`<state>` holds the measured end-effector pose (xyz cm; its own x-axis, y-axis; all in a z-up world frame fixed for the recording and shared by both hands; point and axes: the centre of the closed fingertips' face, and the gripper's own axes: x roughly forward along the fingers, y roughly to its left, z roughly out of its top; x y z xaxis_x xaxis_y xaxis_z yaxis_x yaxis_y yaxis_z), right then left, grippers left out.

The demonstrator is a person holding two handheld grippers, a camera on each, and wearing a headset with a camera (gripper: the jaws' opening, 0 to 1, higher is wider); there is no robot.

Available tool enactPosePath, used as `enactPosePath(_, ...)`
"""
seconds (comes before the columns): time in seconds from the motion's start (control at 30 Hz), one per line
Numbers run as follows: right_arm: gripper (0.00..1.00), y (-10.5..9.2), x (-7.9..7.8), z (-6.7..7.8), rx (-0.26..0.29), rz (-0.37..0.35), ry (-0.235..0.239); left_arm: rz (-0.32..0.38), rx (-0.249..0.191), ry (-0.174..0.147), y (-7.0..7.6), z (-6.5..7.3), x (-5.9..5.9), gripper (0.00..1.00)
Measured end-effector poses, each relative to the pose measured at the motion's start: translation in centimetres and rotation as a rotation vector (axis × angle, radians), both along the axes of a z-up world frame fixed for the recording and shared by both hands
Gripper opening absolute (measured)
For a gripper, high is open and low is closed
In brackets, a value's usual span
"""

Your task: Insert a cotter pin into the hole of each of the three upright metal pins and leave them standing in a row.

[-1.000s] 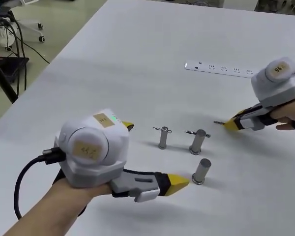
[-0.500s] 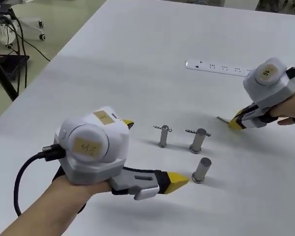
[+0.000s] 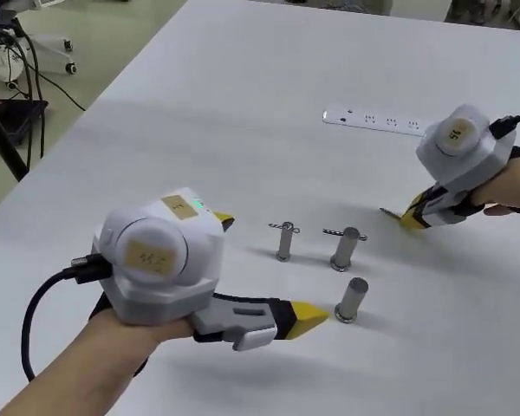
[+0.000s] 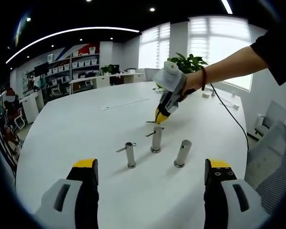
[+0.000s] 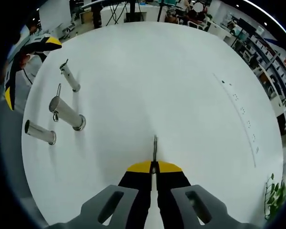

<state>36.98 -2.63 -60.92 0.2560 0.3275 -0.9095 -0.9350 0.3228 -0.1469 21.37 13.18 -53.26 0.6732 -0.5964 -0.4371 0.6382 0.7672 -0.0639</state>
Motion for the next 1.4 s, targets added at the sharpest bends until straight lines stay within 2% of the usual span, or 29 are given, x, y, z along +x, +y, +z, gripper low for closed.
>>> enactPosePath(0.3,0.0,-0.2,-1.2,1.7,0.038,-0.024,-0.068,-0.001,-0.014,0.001,-0.2,0.4,-0.5,0.89)
enactPosePath(0.5,0.0,0.7,-2.5,3.7,0.114,-0.026,-0.103,-0.007,-0.028,0.006,-0.7,0.5,-0.6,0.88)
enactPosePath(0.73,0.0,1.4,-3.8,6.0,0.167,-0.034,-0.158,-0.025,-0.054,0.005,-1.3,1.4,-0.4,0.84)
enactPosePath(0.97,0.0,2.8,-5.7,7.9,0.222,0.003,-0.202,-0.028,-0.12,0.013,-1.5,2.9,0.2,0.75)
enactPosePath(1.07,0.0,3.5,-6.6,8.7,0.234,0.044,-0.234,-0.023,-0.143,0.021,-1.6,3.4,0.4,0.7)
enactPosePath(1.17,0.0,4.0,-7.5,9.2,0.237,0.076,-0.246,-0.013,-0.168,0.039,-1.6,3.8,0.6,0.68)
enactPosePath(1.2,0.0,4.2,-7.7,9.4,0.246,0.081,-0.244,-0.013,-0.173,0.04,-1.7,3.9,0.7,0.68)
enactPosePath(1.23,0.0,4.6,-8.1,9.7,0.285,0.066,-0.228,-0.014,-0.179,0.047,-1.8,4.0,0.7,0.67)
enactPosePath(1.3,0.0,4.9,-8.7,10.1,0.303,0.07,-0.226,-0.016,-0.199,0.084,-2.1,4.0,0.7,0.64)
enactPosePath(1.33,0.0,4.9,-8.3,9.9,0.305,0.072,-0.227,-0.018,-0.208,0.101,-2.2,4.0,0.7,0.63)
enactPosePath(1.4,0.0,5.2,-8.8,10.2,0.317,0.082,-0.229,-0.025,-0.207,0.104,-2.4,4.1,0.9,0.59)
